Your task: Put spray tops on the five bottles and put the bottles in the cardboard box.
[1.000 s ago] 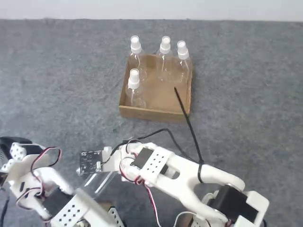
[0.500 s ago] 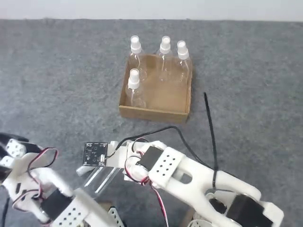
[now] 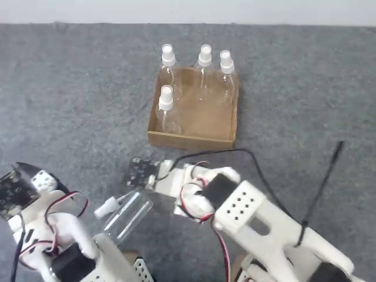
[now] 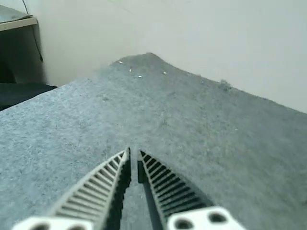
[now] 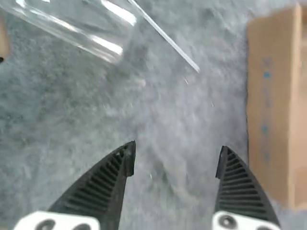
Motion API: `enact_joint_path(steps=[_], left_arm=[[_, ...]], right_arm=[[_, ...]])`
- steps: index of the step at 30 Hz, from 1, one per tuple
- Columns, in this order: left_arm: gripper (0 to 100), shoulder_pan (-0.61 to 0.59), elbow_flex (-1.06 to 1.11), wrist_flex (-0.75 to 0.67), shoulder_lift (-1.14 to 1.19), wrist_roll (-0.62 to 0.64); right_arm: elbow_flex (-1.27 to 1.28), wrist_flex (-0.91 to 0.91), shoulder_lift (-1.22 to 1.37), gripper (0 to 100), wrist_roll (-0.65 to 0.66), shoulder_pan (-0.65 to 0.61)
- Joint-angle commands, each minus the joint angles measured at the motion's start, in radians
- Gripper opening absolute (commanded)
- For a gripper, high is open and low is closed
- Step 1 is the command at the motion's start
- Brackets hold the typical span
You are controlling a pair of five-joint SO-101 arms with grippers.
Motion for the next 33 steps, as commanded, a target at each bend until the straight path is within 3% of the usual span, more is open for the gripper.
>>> enact_joint_path(steps=[1, 6, 13, 17, 23, 28, 33], left_arm=[[2, 0.043, -0.094, 0.107, 0.000, -0.052], [2, 0.103, -0.127, 0.190, 0.002, -0.071], [2, 0.196, -0.131, 0.258, 0.002, -0.135], [2, 0.247, -0.131, 0.264, 0.002, -0.135], [2, 0.305, -0.133, 0.265, 0.014, -0.135], [2, 0.342, -0.203, 0.279, 0.203, -0.135], [2, 0.434, -0.348, 0.390, 0.417, -0.137]], right_arm=[[-0.058, 0.096, -0.110, 23.1, -0.012, 0.079], [-0.057, 0.170, -0.171, 21.9, -0.012, 0.162], [-0.055, 0.163, -0.196, 3.7, -0.014, 0.265], [-0.031, 0.139, -0.205, 1.9, -0.017, 0.278], [0.049, 0.024, -0.205, 1.7, -0.127, 0.282], [0.058, 0.016, -0.205, 1.7, -0.133, 0.389], [0.058, 0.012, -0.205, 1.7, -0.137, 0.513]])
